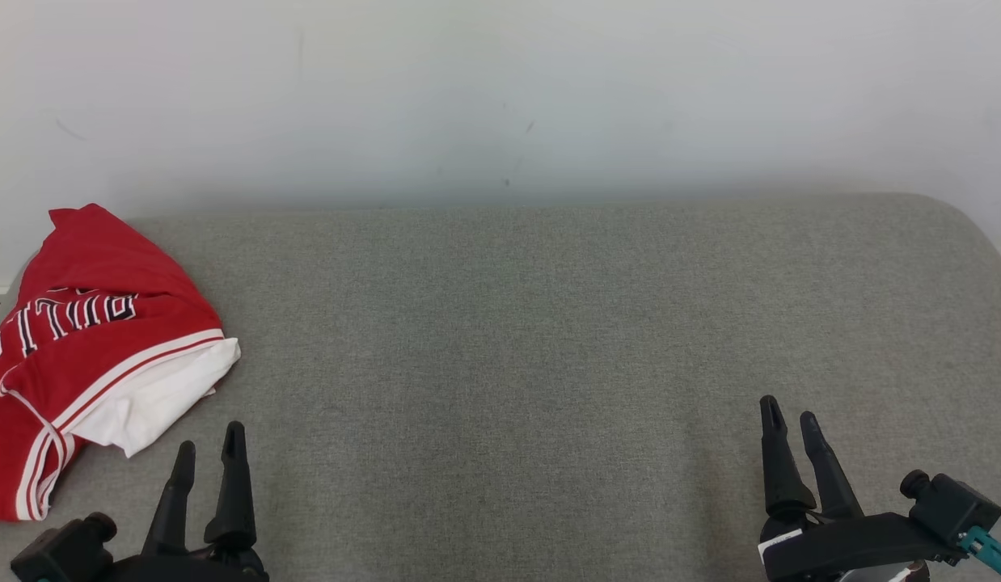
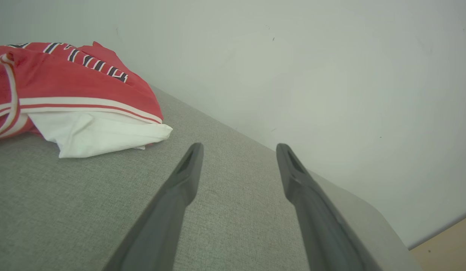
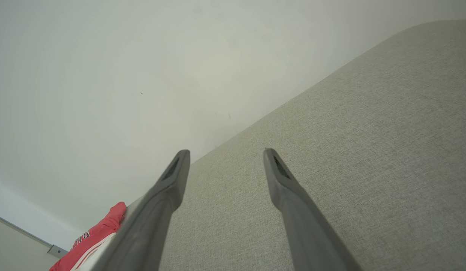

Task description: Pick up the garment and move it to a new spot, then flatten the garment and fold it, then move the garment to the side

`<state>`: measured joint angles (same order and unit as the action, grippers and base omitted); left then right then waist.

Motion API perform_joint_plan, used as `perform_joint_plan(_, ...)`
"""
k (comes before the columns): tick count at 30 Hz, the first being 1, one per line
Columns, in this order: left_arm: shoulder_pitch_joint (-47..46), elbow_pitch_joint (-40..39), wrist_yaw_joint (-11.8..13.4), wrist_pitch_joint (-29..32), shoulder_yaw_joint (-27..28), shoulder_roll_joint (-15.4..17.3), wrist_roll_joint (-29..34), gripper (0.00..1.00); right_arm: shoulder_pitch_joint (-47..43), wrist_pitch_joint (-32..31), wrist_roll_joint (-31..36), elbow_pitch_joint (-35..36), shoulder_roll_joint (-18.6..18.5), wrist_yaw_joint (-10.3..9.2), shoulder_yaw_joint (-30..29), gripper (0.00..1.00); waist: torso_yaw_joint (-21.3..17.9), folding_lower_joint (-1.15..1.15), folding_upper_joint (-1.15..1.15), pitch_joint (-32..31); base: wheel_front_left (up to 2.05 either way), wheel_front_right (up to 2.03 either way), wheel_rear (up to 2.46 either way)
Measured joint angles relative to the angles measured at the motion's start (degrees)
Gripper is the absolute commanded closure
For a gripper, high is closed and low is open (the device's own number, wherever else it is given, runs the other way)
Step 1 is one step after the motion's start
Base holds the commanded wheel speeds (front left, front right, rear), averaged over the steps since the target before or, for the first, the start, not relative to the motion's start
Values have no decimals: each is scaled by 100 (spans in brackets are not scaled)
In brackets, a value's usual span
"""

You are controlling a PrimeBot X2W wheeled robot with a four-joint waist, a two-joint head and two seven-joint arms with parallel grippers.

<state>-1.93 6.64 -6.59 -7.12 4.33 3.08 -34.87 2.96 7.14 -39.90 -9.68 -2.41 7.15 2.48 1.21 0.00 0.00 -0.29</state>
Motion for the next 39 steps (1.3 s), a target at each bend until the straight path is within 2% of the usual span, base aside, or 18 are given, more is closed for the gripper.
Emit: perform_joint_plan(39, 140, -243, -32, -511, -29, 89, 2113, 0, -71, 513, 2005, 49, -25, 7, 269, 0, 94, 0, 0, -50, 0, 0, 0)
